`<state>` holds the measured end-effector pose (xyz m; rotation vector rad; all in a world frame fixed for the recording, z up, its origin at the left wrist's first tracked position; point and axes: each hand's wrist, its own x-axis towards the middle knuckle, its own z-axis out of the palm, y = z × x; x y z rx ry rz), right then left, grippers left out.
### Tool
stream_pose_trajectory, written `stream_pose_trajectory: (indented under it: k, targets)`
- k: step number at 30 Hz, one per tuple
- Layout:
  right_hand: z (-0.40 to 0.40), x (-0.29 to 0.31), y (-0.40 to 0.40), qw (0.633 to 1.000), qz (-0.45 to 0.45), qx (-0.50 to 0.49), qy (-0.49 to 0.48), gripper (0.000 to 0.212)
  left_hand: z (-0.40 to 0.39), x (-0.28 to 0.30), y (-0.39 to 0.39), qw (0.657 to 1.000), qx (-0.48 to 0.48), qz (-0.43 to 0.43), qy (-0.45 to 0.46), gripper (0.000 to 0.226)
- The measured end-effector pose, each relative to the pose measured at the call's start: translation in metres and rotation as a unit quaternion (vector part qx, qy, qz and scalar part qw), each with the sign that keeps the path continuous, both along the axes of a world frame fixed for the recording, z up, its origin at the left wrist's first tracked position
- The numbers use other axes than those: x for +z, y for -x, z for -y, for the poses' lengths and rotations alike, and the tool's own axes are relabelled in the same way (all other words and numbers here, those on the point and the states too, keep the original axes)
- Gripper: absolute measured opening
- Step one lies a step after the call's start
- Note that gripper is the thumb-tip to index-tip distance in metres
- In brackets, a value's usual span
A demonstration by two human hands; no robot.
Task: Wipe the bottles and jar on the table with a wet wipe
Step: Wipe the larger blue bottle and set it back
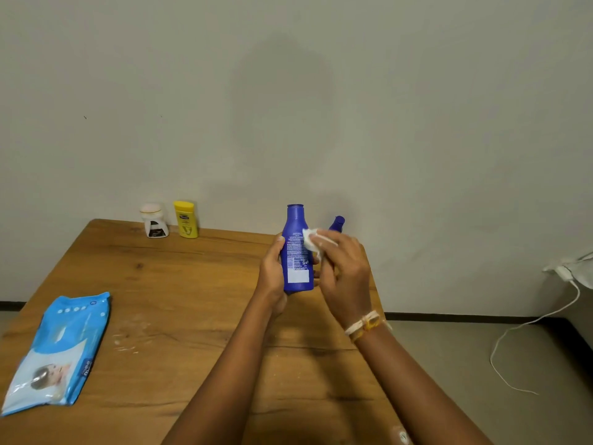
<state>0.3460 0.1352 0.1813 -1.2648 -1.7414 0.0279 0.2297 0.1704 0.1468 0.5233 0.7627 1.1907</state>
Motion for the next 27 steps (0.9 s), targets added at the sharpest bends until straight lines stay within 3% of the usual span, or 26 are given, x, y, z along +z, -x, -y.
stream_pose_trajectory:
  k: [6, 9, 12, 16, 18, 21, 23, 27]
  targets:
    - [-0.051, 0.018, 0.009, 0.992, 0.121, 0.022, 0.023, 0.026, -0.003, 0.004, 0.001, 0.999, -0.030, 0.014, 0.020, 0.038]
    - [-0.039, -0.001, 0.015, 0.989, 0.126, 0.063, 0.034, 0.021, -0.003, 0.004, 0.008, 0.997, -0.027, 0.066, 0.038, 0.041]
    - [-0.011, -0.025, 0.005, 0.975, 0.200, 0.095, 0.006, 0.034, -0.004, 0.003, 0.011, 0.994, -0.031, 0.089, 0.054, 0.042]
    - [0.011, -0.036, -0.010, 0.951, 0.274, 0.142, -0.002, 0.036, -0.008, 0.003, 0.010, 0.994, -0.029, 0.091, 0.046, 0.037]
    - [0.008, -0.029, -0.014, 0.958, 0.248, 0.144, -0.005, 0.030, -0.006, 0.001, 0.008, 0.994, -0.039, 0.092, 0.050, 0.040]
    - [-0.019, 0.000, -0.011, 0.992, 0.109, 0.066, -0.011, 0.025, -0.003, -0.001, 0.002, 0.993, -0.065, 0.078, 0.054, 0.045]
    - [-0.038, 0.016, -0.005, 0.997, 0.065, 0.029, 0.008, 0.028, -0.003, 0.000, -0.002, 0.994, -0.075, 0.065, 0.051, 0.047]
    - [-0.036, 0.006, 0.000, 0.985, 0.156, 0.078, 0.013, 0.032, -0.005, 0.001, 0.001, 0.993, -0.059, 0.093, 0.042, 0.044]
